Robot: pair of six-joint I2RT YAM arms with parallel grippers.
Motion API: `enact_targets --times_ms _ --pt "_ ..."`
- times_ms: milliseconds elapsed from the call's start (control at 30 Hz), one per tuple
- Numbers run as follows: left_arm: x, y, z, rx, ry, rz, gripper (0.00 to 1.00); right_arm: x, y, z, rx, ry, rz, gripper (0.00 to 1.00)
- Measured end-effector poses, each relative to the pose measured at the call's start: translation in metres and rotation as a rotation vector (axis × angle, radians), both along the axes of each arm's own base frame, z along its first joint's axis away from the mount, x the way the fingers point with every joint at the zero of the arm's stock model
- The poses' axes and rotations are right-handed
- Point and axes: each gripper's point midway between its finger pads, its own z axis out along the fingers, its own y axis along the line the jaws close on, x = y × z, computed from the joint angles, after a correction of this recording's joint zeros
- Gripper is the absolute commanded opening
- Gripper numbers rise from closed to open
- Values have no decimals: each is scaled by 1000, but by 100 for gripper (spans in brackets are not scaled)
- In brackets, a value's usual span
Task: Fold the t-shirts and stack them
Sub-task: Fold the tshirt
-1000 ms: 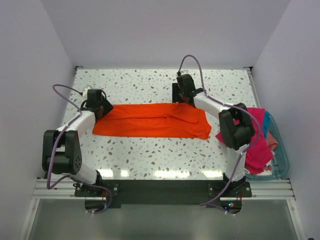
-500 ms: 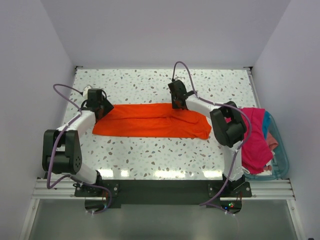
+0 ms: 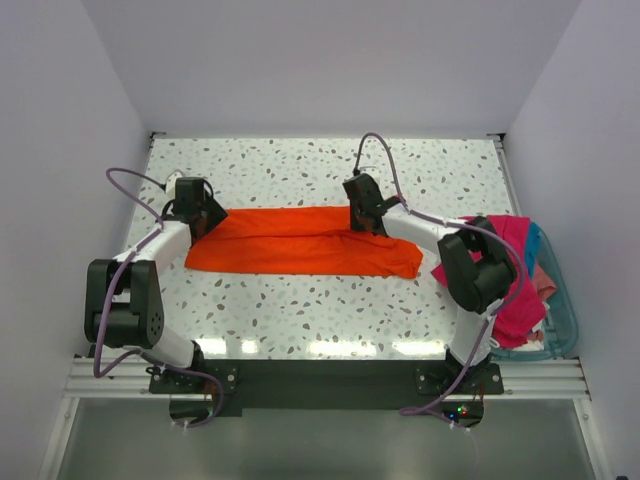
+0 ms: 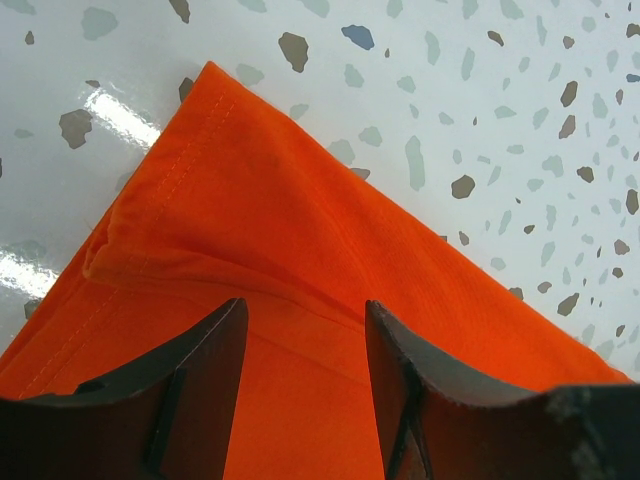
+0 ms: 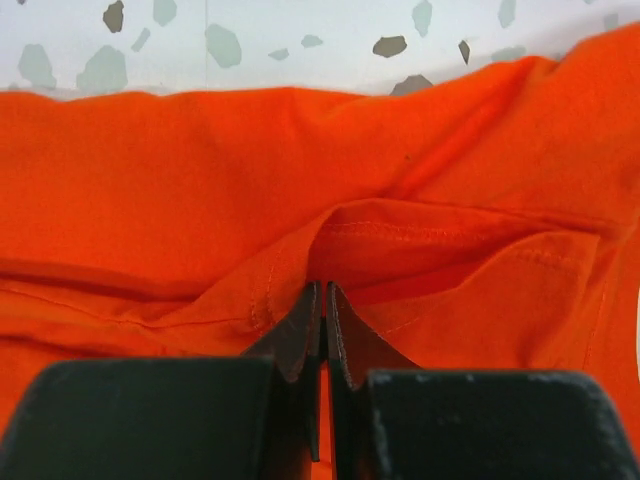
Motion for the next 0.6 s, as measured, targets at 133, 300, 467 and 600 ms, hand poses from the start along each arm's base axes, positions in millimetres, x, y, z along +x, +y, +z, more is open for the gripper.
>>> enact_targets --times_ms 133,300,467,600 --pt "0 0 0 0 0 0 55 -20 2 14 32 -29 4 0" --pt "0 0 0 -1 0 -1 55 -46 21 21 65 -74 37 0" --pt "0 -1 0 -4 0 -5 56 -74 39 5 82 -86 76 21" --pt "0 -4 0 -13 -1 -19 58 -92 37 -10 54 -77 92 49"
